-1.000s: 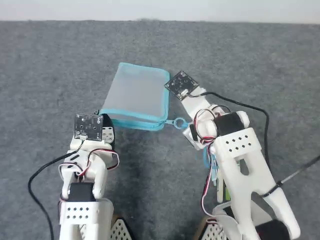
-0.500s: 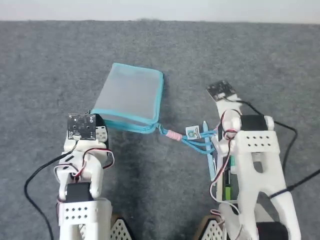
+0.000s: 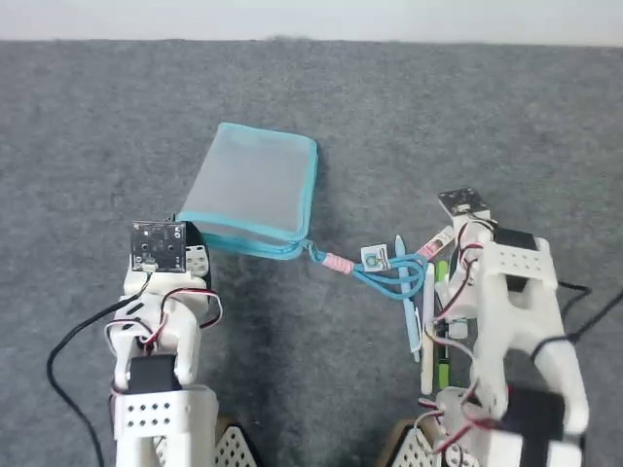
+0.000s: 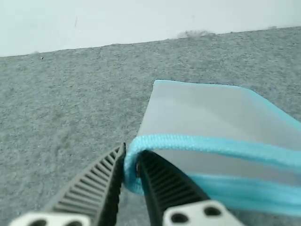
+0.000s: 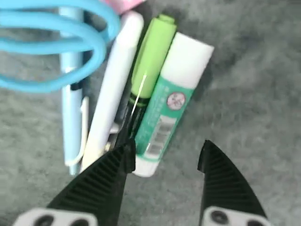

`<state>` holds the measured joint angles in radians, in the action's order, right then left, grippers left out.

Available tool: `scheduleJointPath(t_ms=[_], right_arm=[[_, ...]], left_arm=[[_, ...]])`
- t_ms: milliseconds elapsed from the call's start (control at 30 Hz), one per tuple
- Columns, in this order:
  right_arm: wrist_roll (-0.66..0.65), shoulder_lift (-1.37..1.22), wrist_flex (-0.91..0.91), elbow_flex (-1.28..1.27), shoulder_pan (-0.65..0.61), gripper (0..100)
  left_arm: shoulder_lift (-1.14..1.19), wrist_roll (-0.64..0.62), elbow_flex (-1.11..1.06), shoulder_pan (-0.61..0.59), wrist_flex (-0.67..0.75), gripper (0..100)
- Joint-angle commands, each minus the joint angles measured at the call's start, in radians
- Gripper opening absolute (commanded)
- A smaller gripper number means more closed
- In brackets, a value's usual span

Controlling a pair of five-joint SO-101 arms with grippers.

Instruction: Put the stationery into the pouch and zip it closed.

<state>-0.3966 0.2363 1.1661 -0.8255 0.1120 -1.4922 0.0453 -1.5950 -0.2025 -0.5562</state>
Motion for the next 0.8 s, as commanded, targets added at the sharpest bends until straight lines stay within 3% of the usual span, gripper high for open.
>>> scheduleJointPath(t_ms=[0,133,300,533,767], right_arm=[[-0.018,-0.062,-0.070,0.003,0.010,19.9],[-0.020,-0.134,-0.117,0.000,0.013,17.7],[-0.015,-0.142,-0.114,0.003,0.021,0.2],[-0.015,0.053,-0.010,0.041,0.054,0.6],[-0.012,0.435,0.239,0.110,-0.140,0.6]], left_arm=[[-0.015,-0.023,0.022,-0.006,0.034,1],[-0.014,-0.023,0.021,-0.005,0.034,1],[-0.014,-0.023,0.019,-0.005,0.034,1],[-0.014,-0.023,0.018,-0.003,0.034,1],[-0.014,-0.023,0.001,0.055,0.034,1]])
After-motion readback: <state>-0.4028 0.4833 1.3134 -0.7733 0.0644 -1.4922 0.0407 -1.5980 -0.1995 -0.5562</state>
